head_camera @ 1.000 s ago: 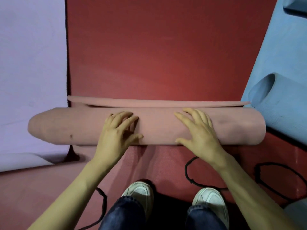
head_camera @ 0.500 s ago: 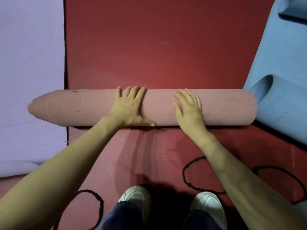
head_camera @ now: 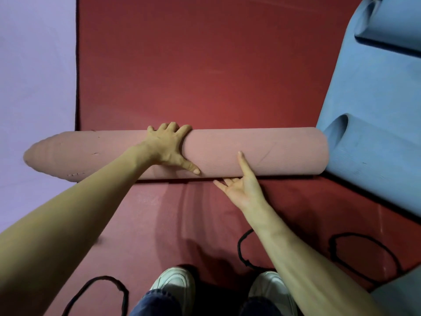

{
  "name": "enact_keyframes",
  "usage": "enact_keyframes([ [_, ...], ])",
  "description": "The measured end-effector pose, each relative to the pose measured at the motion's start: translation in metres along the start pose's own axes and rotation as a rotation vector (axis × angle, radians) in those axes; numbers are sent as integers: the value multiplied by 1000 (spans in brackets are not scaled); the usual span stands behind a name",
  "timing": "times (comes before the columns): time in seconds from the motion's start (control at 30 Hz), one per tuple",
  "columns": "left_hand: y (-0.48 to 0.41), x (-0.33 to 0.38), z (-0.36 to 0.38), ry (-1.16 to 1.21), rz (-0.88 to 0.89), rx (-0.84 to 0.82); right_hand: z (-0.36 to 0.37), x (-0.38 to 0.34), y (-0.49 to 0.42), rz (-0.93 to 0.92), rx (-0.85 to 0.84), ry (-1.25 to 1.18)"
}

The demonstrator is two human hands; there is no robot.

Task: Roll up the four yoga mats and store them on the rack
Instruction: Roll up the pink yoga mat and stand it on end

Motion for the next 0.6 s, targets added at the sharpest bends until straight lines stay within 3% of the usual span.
enact_keyframes([
  [0.27,35,7,8,60,-6,34,-4,7,27,-26,31,28],
  [0.6,105,53,-30,361,-28,113,11,-49,115,-161,54,288],
])
Point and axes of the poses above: each hand's wrist, its own y-axis away from the middle knuckle, its own z-axis out of the palm, x = y × z, the point moved 4 cm from there along -y, towards the middle knuckle, and after that the axes turned 11 degrees about y, right-handed, at the moved point
